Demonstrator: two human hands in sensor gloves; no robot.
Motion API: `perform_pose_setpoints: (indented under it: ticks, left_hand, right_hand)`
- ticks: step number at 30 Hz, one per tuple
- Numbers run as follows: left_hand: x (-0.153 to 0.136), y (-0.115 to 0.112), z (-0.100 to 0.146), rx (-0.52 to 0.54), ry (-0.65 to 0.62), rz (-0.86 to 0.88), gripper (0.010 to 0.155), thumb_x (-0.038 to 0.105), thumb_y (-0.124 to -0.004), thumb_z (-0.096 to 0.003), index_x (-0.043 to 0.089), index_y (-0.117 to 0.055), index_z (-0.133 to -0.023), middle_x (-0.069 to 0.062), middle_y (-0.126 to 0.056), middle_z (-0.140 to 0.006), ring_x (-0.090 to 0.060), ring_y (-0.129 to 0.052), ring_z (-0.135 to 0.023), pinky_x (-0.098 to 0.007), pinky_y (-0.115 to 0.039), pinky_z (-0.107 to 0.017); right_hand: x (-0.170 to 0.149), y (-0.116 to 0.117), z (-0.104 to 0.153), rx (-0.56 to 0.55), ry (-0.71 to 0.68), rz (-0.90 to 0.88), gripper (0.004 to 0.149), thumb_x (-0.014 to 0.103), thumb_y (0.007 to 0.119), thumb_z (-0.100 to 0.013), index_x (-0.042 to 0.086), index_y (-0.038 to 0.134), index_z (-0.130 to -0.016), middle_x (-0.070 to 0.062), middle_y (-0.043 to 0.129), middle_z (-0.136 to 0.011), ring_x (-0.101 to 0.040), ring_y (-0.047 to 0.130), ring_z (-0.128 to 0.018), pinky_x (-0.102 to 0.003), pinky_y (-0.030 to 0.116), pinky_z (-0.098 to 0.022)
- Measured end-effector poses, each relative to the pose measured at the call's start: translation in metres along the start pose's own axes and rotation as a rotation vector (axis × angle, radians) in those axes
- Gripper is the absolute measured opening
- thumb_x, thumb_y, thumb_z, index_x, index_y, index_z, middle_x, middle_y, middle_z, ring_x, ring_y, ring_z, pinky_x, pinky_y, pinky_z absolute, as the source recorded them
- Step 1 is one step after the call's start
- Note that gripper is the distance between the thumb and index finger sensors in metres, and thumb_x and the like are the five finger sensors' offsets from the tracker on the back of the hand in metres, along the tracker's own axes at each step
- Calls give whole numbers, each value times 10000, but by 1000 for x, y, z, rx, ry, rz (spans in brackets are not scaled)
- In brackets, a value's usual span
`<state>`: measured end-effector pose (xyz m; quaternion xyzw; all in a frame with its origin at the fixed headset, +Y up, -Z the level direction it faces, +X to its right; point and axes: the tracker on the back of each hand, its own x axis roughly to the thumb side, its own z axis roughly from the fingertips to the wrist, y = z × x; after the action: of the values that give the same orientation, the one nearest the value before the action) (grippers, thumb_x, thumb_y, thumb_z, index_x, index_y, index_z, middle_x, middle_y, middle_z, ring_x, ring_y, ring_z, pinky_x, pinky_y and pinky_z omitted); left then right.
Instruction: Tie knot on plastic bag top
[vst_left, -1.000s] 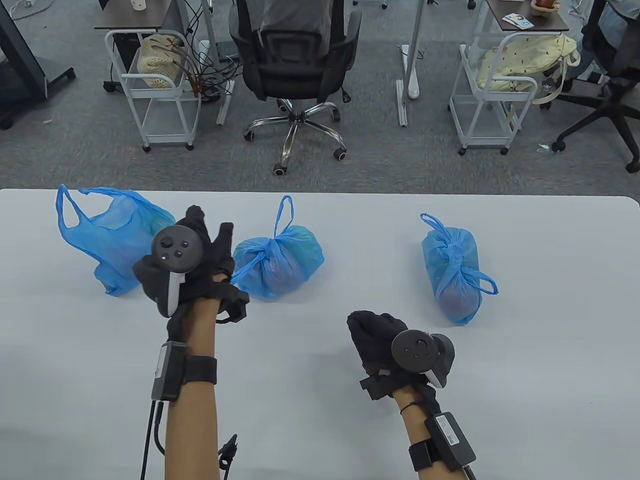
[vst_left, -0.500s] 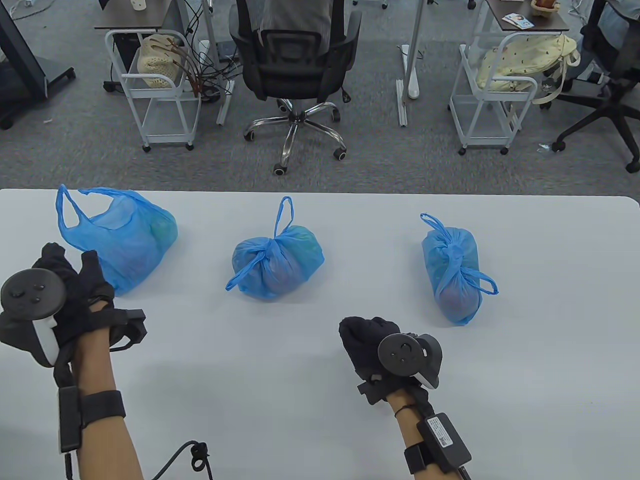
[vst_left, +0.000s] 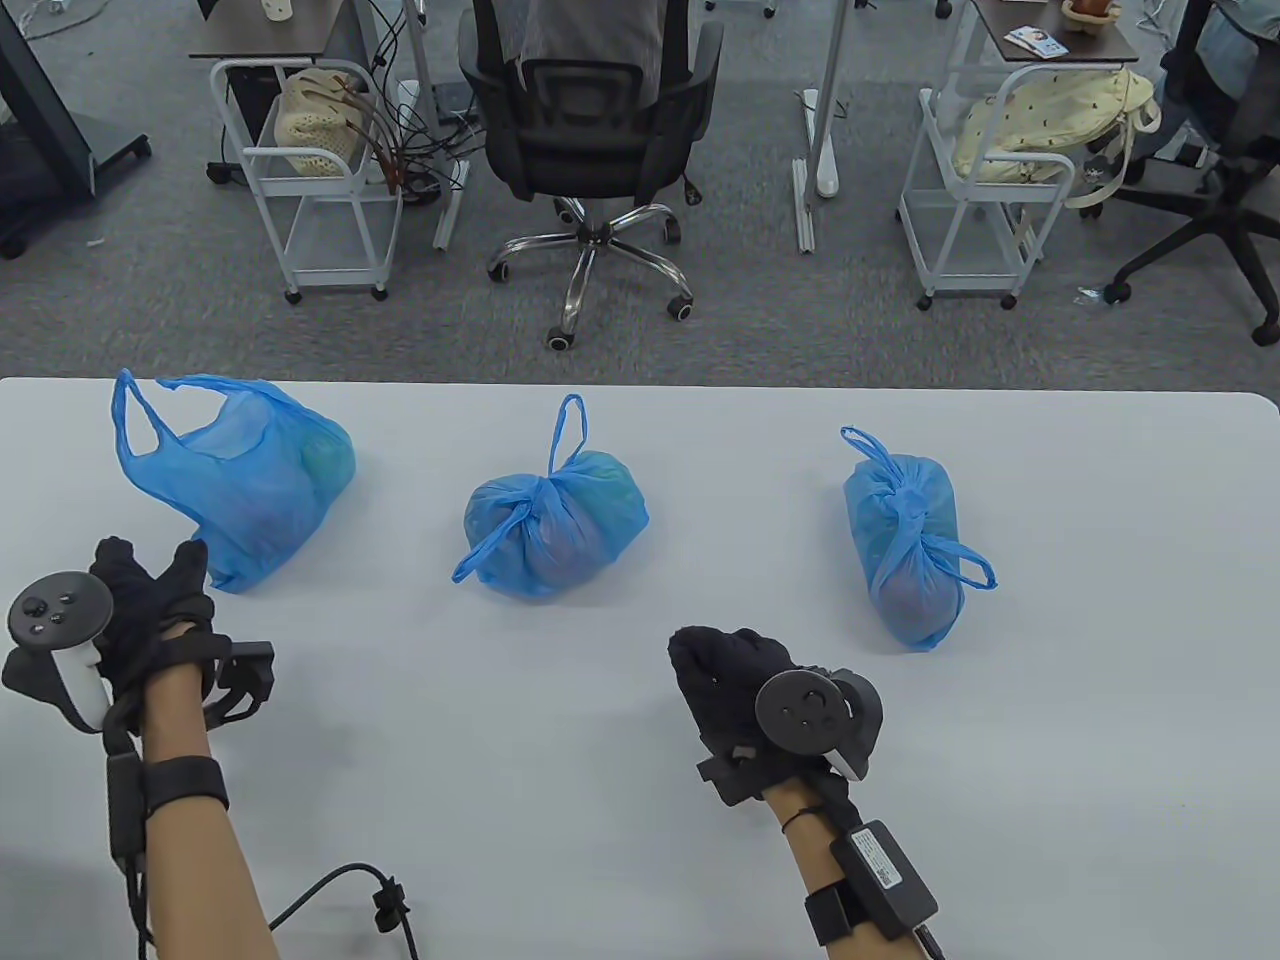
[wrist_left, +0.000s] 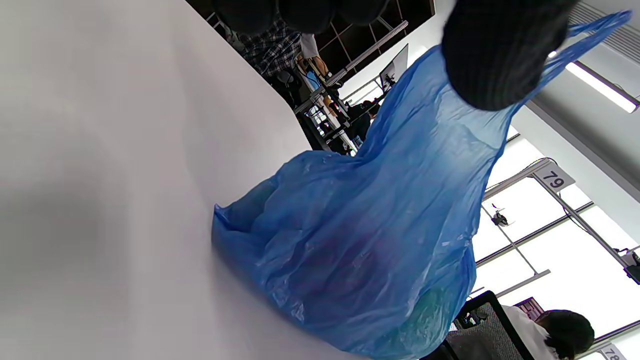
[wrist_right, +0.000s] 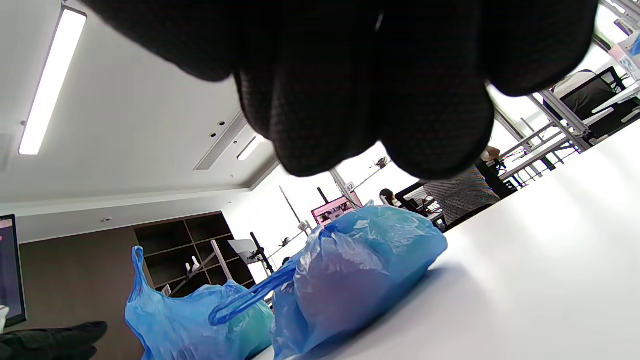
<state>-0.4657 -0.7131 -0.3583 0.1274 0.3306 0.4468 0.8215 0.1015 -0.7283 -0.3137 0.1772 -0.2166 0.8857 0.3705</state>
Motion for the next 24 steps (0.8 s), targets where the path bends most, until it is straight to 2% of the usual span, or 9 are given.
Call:
perform_pose_setpoints:
  ticks: [4,8,11,13,16,17,19,20,24]
  left_hand:
    - [6,-14,-24,-72,27,45,1037,701,-767,-445,172,-179,-1116,-165,-204,-1210,-483,-314,-1106,-767,-299,-694]
    - [18,-24,-42,-58,12,-52,1133,791,-781,-401,170,-166,-1121,-164,-233,-1218,-511,-330,-1105,-800,-322,-676]
    - [26,-30,-52,-17,12,-10,1135,789,-796,-395,179,-172,-1121,-149,-246,-1223,-508,-365,-1106,-809,-348,-672]
    - [34,-31,-56,43,10,-17,1057,775,-806,-402,204,-285,-1123,-120,-383,-1218,-488,-492,-1093,-802,-411,-670]
    - [41,-32,-63,73,27,-96,831,720,-804,-451,276,-488,-1079,-21,-658,-1140,-381,-735,-1032,-745,-521,-683]
    - [42,-33,-66,77,23,-70,749,697,-806,-463,307,-546,-1047,15,-730,-1095,-335,-808,-995,-721,-551,-688]
    - [43,-35,-67,91,36,-42,456,594,-791,-510,391,-726,-913,112,-934,-917,-252,-936,-899,-662,-607,-697]
    - [43,-35,-66,92,42,-44,380,565,-775,-525,404,-768,-870,129,-981,-847,-203,-986,-845,-624,-644,-698]
    - [45,-33,-59,100,-38,-58,349,536,-677,-547,399,-793,-845,109,-995,-819,-186,-1013,-797,-591,-676,-688]
  right_hand:
    - [-4,2,-1,-2,17,-28,399,393,777,-489,88,932,-695,-102,1031,-461,-346,1053,-439,-624,776,-414]
    - [-6,3,-3,-4,18,-46,399,391,777,-489,87,931,-696,-104,1031,-461,-344,1053,-440,-625,775,-414]
    - [-5,4,-4,-4,7,-51,399,392,775,-490,88,931,-696,-102,1031,-459,-343,1053,-442,-624,777,-413]
    - [-2,6,-5,2,-1,-67,399,391,777,-489,86,932,-695,-104,1031,-460,-346,1052,-441,-625,776,-413]
    - [4,8,-5,19,-39,-51,398,391,777,-489,88,932,-695,-103,1031,-460,-344,1053,-441,-624,776,-414]
    - [7,9,-6,23,-51,-44,398,392,776,-489,89,932,-695,-102,1032,-460,-340,1054,-442,-624,777,-414]
    - [10,9,-6,24,-61,-47,399,393,776,-489,89,932,-694,-100,1032,-461,-339,1055,-441,-623,778,-414]
    - [10,10,-6,24,-61,-52,399,392,777,-489,88,932,-695,-102,1031,-461,-341,1054,-442,-623,777,-415]
    - [11,8,-5,18,-57,-58,399,392,776,-489,87,932,-695,-102,1031,-461,-341,1054,-442,-623,778,-413]
